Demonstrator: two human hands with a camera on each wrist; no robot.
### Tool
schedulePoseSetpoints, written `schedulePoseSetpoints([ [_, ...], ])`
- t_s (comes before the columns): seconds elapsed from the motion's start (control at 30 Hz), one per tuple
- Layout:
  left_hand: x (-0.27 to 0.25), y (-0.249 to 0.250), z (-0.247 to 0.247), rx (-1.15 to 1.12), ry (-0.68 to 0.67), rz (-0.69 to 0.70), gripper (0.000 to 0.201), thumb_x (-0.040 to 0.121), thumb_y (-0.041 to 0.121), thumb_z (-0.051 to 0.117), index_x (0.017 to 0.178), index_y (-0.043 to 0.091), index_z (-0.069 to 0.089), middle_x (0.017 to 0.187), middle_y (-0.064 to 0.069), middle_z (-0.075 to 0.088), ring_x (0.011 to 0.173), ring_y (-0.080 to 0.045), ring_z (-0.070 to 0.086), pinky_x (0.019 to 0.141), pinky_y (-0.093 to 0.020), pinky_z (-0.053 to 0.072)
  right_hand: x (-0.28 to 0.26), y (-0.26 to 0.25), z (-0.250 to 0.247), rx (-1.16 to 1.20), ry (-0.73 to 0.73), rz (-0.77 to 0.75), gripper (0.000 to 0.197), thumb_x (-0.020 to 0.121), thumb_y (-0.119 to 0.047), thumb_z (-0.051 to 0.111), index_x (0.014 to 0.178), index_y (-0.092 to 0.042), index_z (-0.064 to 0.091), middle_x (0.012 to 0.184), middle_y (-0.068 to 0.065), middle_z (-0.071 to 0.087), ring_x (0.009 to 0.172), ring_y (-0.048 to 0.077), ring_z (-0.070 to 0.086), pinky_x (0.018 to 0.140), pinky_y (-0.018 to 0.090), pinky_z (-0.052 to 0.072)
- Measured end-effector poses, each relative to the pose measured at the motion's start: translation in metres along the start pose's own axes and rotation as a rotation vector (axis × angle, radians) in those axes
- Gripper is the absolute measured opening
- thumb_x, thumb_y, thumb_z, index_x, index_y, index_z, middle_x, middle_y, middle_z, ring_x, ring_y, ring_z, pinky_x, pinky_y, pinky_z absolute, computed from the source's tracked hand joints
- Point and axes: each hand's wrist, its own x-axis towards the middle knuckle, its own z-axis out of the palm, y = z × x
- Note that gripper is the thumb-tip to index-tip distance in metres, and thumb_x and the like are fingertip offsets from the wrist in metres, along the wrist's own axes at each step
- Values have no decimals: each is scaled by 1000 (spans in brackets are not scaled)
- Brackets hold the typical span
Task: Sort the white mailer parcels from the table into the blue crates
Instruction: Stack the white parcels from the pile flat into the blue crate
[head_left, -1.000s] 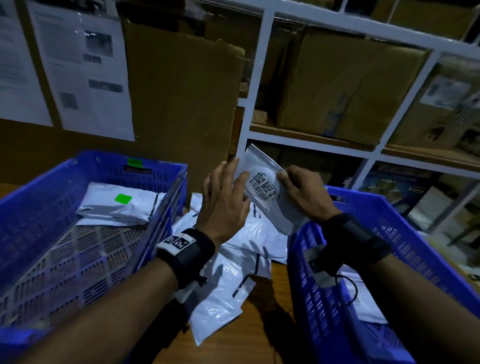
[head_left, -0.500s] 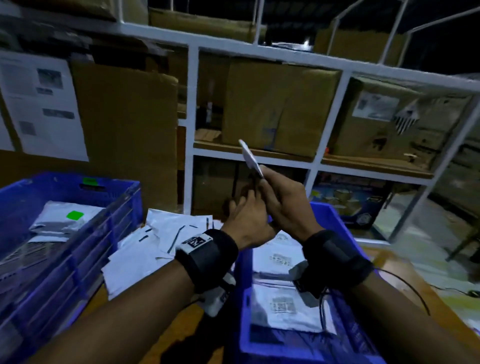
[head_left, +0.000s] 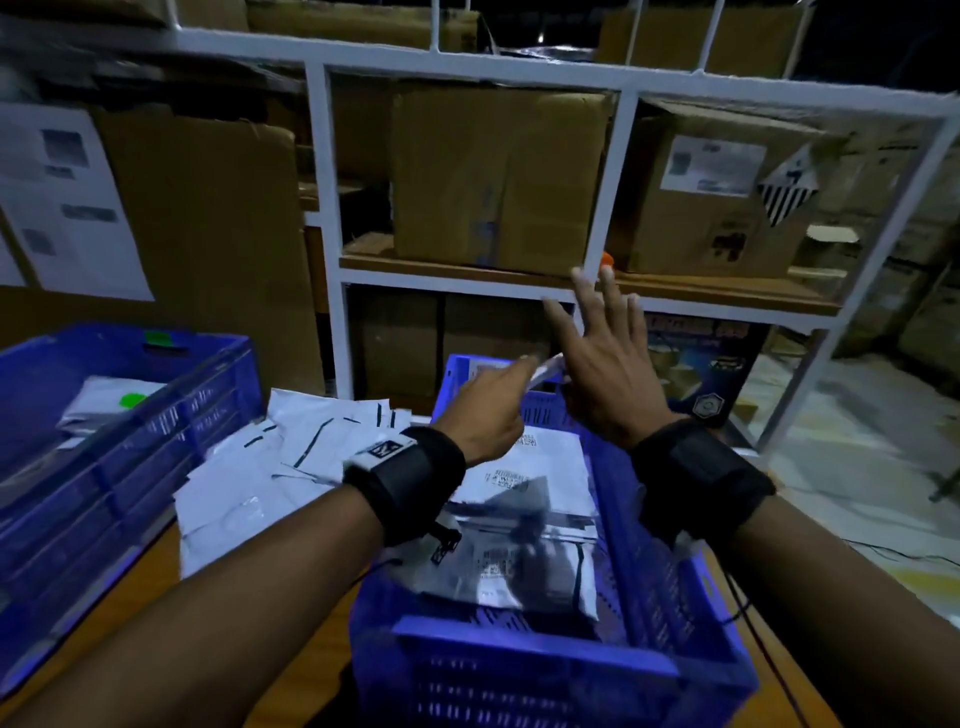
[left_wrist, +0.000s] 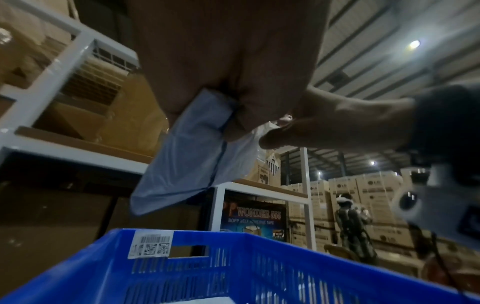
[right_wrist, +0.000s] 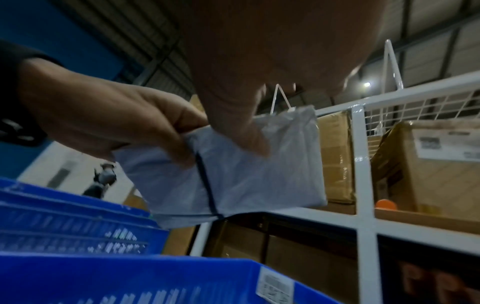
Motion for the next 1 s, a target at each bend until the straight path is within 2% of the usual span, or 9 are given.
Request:
schedulePoseSetpoints([
  [0.13, 11, -5, 10, 195, -111, 52, 79, 90, -5, 42, 159, 12, 9, 143, -20, 49, 125, -40, 48, 98, -47, 42, -2, 13, 11, -115, -380, -10, 42, 88, -21, 58, 129, -19, 51, 146, 5, 46, 148, 28, 18, 116, 61, 4],
  [0.23, 21, -9, 16, 392, -185, 108, 70, 91, -4, 41, 155, 0, 13, 155, -20, 34, 138, -37, 38, 109, -48, 34, -7, 14, 21, -83, -509, -22, 26, 89, -17, 51, 114, -18, 55, 122, 7, 62, 128, 28, 47, 113, 57, 21],
  [0.3, 23, -10, 24, 490, -243, 92, 62, 92, 1, 44, 150, -4, 22, 153, -21, 34, 137, -37, 39, 109, -51, 33, -14, 7, 27, -15, -582, -34, 25, 88, -12, 44, 109, -14, 55, 115, 11, 63, 110, 33, 58, 100, 50, 41],
  [0.4, 15, -8, 41, 534, -399, -36, 57, 95, 9, 47, 147, -5, 27, 150, -22, 37, 136, -38, 39, 109, -50, 33, -29, -7, 43, 62, -756, -26, 30, 89, -10, 41, 115, -10, 55, 118, 15, 59, 103, 37, 59, 84, 44, 51],
  [0.53, 0, -2, 62, 507, -593, -51, 38, 98, 8, 49, 135, -2, 48, 137, -19, 53, 124, -35, 53, 98, -41, 45, -49, -23, 65, 36, -931, -60, 32, 91, -14, 46, 122, -10, 54, 122, 18, 56, 111, 38, 57, 90, 43, 49],
  [0.7, -13, -5, 77, 576, -713, -18, 31, 98, 4, 52, 127, -4, 57, 132, -21, 57, 121, -34, 56, 95, -38, 47, -67, -34, 75, 60, -1047, -63, 34, 95, -16, 45, 127, -8, 49, 130, 21, 53, 118, 38, 54, 93, 42, 46],
  [0.83, -26, -12, 90, 585, -808, -31, 34, 99, 9, 54, 132, 1, 54, 134, -18, 56, 121, -33, 57, 93, -36, 47, -81, -47, 75, 35, -1203, -117, 34, 93, -7, 45, 127, -5, 53, 113, 19, 60, 88, 32, 58, 72, 33, 44],
  [0.9, -31, -16, 96, 594, -843, -24, 35, 99, 11, 58, 132, 1, 55, 135, -18, 55, 121, -33, 56, 94, -37, 47, -86, -50, 74, 21, -1206, -144, 27, 94, -7, 45, 118, -5, 57, 110, 19, 59, 82, 31, 54, 70, 33, 41],
  [1.0, -32, -17, 101, 575, -854, -36, 36, 100, 18, 56, 131, -1, 56, 135, -19, 56, 121, -34, 56, 95, -39, 46, -94, -49, 79, -12, -1123, -190, 24, 95, -9, 45, 113, -5, 60, 116, 19, 59, 97, 37, 61, 69, 34, 39],
])
